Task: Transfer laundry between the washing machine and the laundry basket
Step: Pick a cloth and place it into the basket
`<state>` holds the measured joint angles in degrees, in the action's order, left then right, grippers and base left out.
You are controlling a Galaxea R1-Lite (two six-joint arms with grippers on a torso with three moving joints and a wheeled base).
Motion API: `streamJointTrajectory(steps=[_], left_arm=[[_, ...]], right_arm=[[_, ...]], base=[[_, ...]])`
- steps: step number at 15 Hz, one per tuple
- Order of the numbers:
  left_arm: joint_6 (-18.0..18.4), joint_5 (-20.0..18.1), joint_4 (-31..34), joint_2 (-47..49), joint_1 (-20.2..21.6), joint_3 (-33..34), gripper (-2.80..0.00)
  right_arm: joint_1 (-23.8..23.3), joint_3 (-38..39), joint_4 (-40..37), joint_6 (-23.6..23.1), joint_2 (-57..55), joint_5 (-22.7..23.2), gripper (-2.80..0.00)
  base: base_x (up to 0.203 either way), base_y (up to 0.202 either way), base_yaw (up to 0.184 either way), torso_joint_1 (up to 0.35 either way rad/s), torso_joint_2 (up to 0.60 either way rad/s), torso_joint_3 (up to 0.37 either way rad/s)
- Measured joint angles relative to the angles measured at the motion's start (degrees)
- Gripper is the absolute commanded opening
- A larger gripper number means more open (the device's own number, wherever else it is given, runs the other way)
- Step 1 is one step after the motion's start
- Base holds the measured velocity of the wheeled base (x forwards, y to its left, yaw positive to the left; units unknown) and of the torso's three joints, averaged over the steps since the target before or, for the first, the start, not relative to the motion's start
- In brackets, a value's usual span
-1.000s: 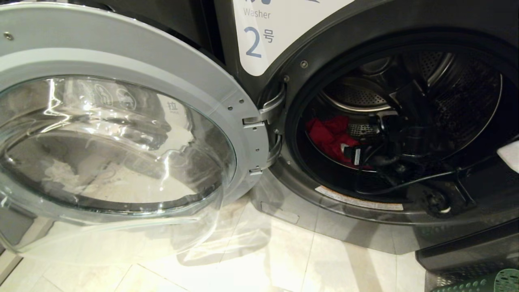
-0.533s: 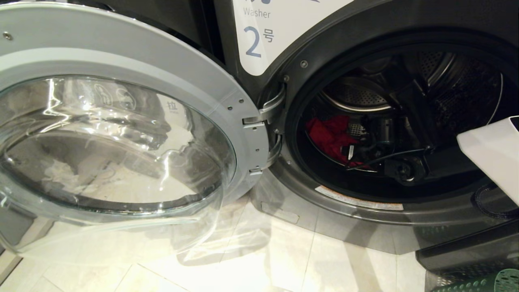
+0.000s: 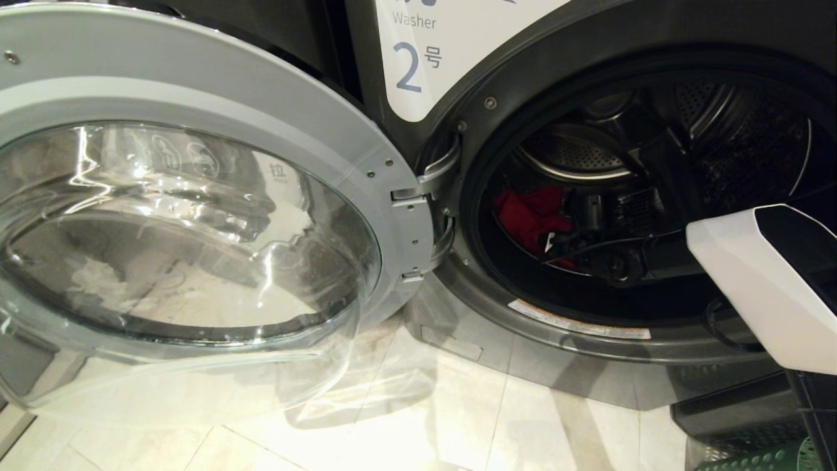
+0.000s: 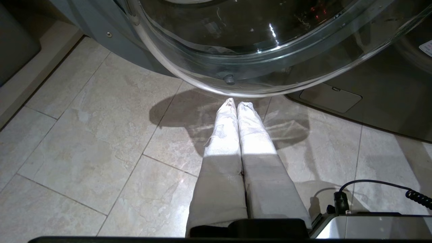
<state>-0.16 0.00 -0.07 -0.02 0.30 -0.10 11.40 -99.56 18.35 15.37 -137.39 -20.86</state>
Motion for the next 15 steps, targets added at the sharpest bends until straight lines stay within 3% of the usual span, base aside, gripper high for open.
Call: streamJointTrajectory(steps=[1, 2, 9, 15], left_arm=[[0.0, 0.0, 0.0, 0.0, 0.0, 0.0, -2.8], [0.0, 0.0, 0.0, 0.0, 0.0, 0.0, -2.8], [0.0, 0.0, 0.0, 0.0, 0.0, 0.0, -2.8], [0.0, 0.0, 0.0, 0.0, 0.0, 0.02, -2.8]], right_arm=[[0.0, -1.43, 0.0, 0.0, -1.08, -0.04, 0.0], [0.01, -2.65, 0.0, 0.0, -2.01, -0.12, -2.8], [-0.13, -5.89, -0.55, 0.02, -4.72, -0.78, -2.8], [-0.24, -2.19, 0.36, -0.84, -0.21, -2.34, -2.8]], base=[[0.0, 0.0, 0.0, 0.0, 0.0, 0.0], [0.0, 0.0, 0.0, 0.0, 0.0, 0.0], [0.0, 0.0, 0.0, 0.0, 0.0, 0.0], [0.0, 0.0, 0.0, 0.0, 0.0, 0.0]])
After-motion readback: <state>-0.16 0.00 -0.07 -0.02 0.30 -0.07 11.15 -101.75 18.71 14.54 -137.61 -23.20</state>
